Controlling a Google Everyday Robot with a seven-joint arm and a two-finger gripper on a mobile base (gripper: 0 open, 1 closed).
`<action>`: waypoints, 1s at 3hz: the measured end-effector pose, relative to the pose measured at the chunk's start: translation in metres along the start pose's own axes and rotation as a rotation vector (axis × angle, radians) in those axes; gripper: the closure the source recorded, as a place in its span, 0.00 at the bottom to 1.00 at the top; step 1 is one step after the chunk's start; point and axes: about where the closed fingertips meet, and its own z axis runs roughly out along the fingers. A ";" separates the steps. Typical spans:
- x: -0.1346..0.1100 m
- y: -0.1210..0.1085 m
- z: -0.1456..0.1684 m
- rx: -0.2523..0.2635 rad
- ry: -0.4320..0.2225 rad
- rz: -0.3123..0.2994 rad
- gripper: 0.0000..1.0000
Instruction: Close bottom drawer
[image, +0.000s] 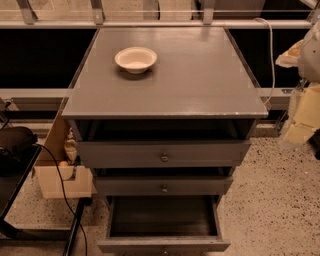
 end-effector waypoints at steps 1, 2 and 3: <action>0.000 0.000 0.000 0.000 0.000 0.000 0.00; 0.003 -0.001 0.002 0.049 -0.034 0.013 0.00; 0.016 0.013 0.023 0.105 -0.073 0.038 0.00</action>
Offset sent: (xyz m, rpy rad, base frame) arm 0.0043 -0.0113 -0.0118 0.0763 -0.1487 -0.0429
